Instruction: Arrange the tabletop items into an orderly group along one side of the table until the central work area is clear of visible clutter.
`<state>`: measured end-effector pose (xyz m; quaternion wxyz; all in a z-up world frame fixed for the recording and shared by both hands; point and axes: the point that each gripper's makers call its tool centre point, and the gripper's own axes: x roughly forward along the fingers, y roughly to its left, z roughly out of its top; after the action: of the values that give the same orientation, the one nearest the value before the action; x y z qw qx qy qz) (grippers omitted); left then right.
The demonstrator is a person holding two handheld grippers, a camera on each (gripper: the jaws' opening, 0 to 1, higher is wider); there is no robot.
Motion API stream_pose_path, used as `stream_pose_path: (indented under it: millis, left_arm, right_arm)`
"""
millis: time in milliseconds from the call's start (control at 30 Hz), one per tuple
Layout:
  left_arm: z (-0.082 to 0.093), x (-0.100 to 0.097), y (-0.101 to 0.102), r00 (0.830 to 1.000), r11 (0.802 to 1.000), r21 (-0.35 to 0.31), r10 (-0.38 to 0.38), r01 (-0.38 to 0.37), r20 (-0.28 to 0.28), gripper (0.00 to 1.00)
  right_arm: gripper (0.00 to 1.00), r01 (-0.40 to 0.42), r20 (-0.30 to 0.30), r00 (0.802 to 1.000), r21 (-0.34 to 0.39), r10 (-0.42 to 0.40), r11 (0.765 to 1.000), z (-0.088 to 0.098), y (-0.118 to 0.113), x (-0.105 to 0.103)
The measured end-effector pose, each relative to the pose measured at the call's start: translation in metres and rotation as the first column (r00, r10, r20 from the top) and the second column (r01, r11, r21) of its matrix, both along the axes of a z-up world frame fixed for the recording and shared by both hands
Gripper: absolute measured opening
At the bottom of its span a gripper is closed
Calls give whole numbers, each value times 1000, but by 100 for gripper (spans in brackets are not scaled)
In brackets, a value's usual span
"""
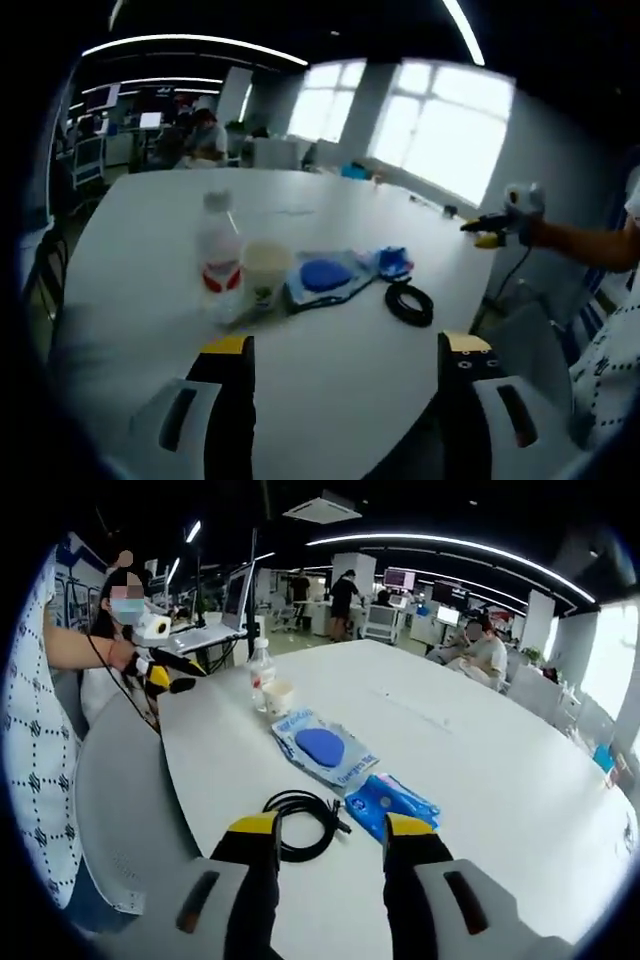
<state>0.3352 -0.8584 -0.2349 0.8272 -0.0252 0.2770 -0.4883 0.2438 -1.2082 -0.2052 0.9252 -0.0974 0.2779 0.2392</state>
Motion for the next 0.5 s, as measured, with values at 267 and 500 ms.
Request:
stream_pose_path:
  millis: [267,500]
  left_arm:
    - [-9,3,30,999,998,33,46,-45,-12,70]
    - [-9,2,37,999,998,36,53,-53,-6,70]
  right_arm:
    - [40,49,-18,999,34,-48,998,-11,-9,-18]
    - [43,80,-25,997,47,-79,996,-19,-13,-29]
